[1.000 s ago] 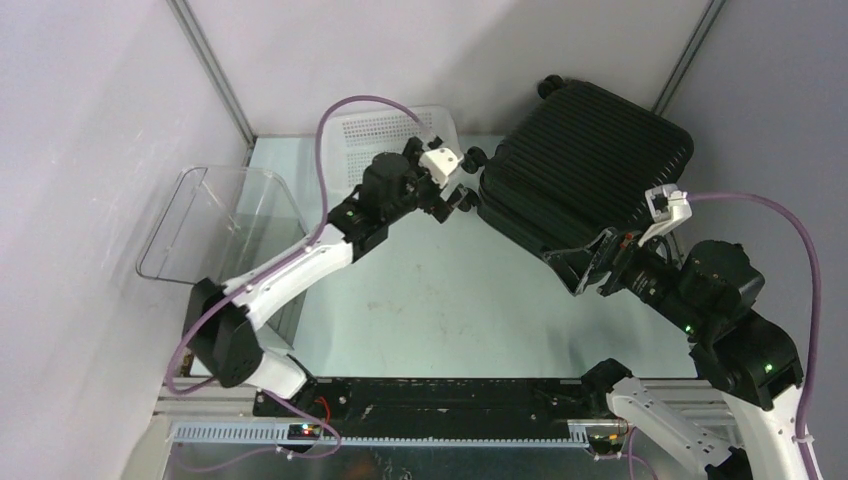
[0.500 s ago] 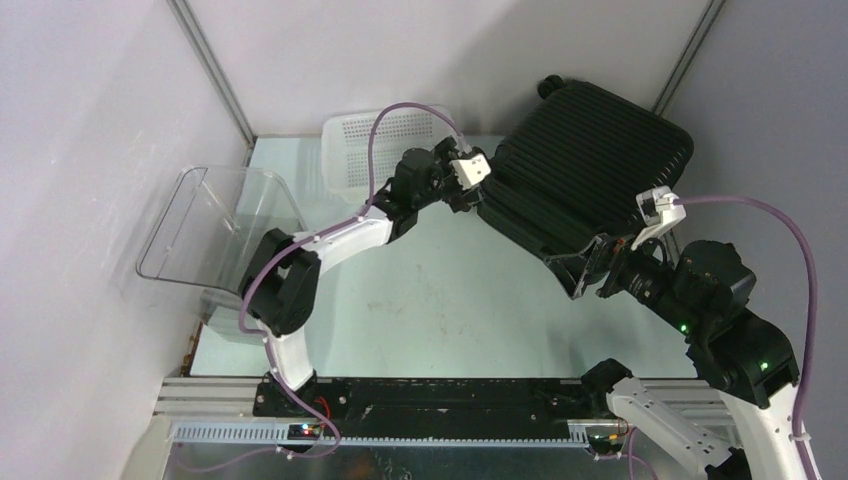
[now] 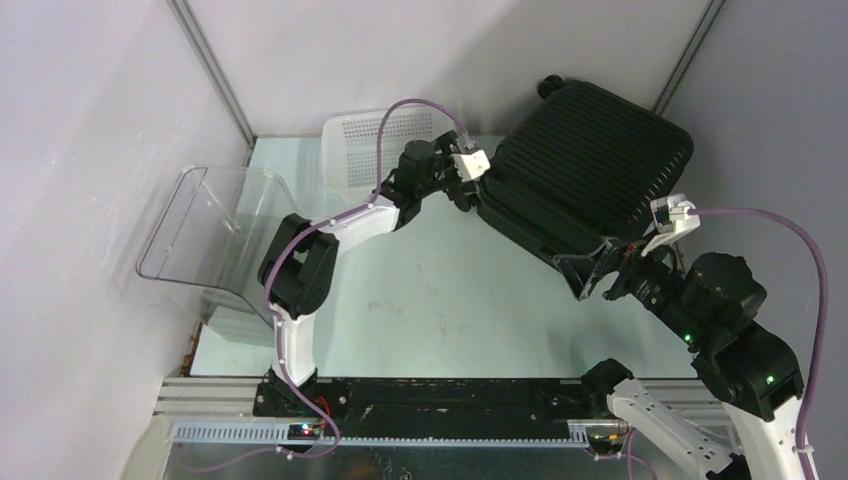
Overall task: Open, take out, and arrange the luggage
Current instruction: Rotate the luggage at the center of the board.
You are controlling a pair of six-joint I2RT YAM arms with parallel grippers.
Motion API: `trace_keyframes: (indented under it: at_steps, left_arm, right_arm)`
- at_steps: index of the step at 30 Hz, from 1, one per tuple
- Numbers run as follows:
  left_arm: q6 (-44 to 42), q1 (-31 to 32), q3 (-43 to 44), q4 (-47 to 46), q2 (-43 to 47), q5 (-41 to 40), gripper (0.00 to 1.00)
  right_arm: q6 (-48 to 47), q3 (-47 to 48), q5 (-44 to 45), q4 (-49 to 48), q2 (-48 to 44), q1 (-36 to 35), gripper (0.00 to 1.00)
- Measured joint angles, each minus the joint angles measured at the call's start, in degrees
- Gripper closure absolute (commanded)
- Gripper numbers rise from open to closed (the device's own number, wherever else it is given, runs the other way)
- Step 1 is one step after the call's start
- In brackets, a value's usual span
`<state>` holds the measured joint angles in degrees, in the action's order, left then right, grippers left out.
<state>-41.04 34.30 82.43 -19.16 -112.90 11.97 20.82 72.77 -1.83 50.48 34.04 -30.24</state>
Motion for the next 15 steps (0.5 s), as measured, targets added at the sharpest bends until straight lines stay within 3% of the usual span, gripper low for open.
trace_keyframes:
  at_steps: [9, 15]
  left_arm:
    - [-0.55, 0.37, 2.14, 0.04, -3.43, 0.79, 0.12]
    - [-0.02, 0.61, 2.75, 0.11, -4.02, 0.72, 0.43]
  right_arm:
    - [-0.33, -0.09, 2.19, -0.04, -0.22, 0.04, 0.0]
    - [0.68, -1.42, 2.16, -0.04, -0.46, 0.07, 0.01]
